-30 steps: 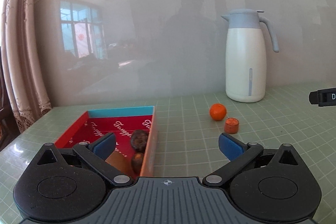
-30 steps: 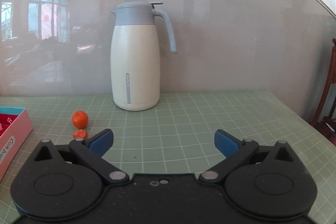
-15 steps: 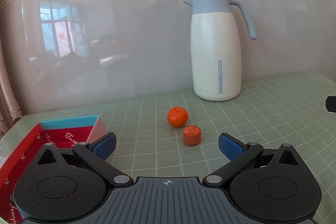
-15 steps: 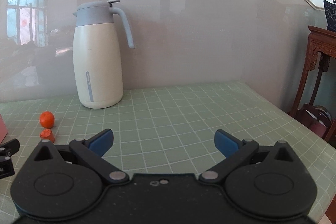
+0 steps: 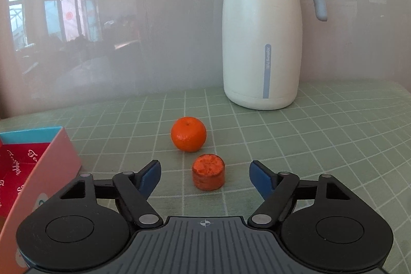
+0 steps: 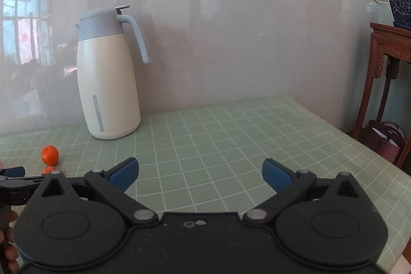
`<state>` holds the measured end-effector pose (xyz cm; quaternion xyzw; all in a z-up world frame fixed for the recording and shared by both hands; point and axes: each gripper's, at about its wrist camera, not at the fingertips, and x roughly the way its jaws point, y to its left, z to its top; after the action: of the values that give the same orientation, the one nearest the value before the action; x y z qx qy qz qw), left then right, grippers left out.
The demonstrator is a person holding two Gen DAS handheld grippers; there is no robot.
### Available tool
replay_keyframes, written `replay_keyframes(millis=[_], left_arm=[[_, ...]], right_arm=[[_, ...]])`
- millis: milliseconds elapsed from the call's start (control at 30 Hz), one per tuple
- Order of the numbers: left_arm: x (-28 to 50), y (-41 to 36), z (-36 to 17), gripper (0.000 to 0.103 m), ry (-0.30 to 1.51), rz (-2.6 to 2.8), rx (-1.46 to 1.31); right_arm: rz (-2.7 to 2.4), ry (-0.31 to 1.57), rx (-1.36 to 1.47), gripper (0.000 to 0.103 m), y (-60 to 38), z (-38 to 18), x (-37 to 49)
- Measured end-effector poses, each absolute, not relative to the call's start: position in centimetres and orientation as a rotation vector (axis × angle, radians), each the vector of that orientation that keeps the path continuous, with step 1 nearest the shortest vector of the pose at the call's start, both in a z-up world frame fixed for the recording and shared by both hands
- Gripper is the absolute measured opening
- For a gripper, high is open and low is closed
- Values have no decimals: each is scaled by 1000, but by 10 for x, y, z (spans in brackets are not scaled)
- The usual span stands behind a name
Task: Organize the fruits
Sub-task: 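Reach the left gripper to the orange cut chunk and close on it, then carry the orange chunk with the left gripper into the box and release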
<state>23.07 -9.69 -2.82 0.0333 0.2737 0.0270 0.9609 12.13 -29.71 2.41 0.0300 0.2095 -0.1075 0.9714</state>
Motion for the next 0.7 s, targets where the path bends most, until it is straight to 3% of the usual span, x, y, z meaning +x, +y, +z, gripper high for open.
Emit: replay_keyframes(millis=[67, 133, 233, 700], left_arm=[[236, -95, -32, 68, 579, 43, 50], [242, -92, -34, 46, 603, 33, 16], [245, -87, -35, 31, 617, 26, -14], [230, -85, -25, 31, 582, 21, -1]], right_arm=[[-229, 420, 69, 103, -302, 25, 122], [-234, 417, 87, 103, -307, 25, 121], [-239, 420, 108, 103, -313, 25, 121], [-234, 432, 112, 103, -313, 24, 123]])
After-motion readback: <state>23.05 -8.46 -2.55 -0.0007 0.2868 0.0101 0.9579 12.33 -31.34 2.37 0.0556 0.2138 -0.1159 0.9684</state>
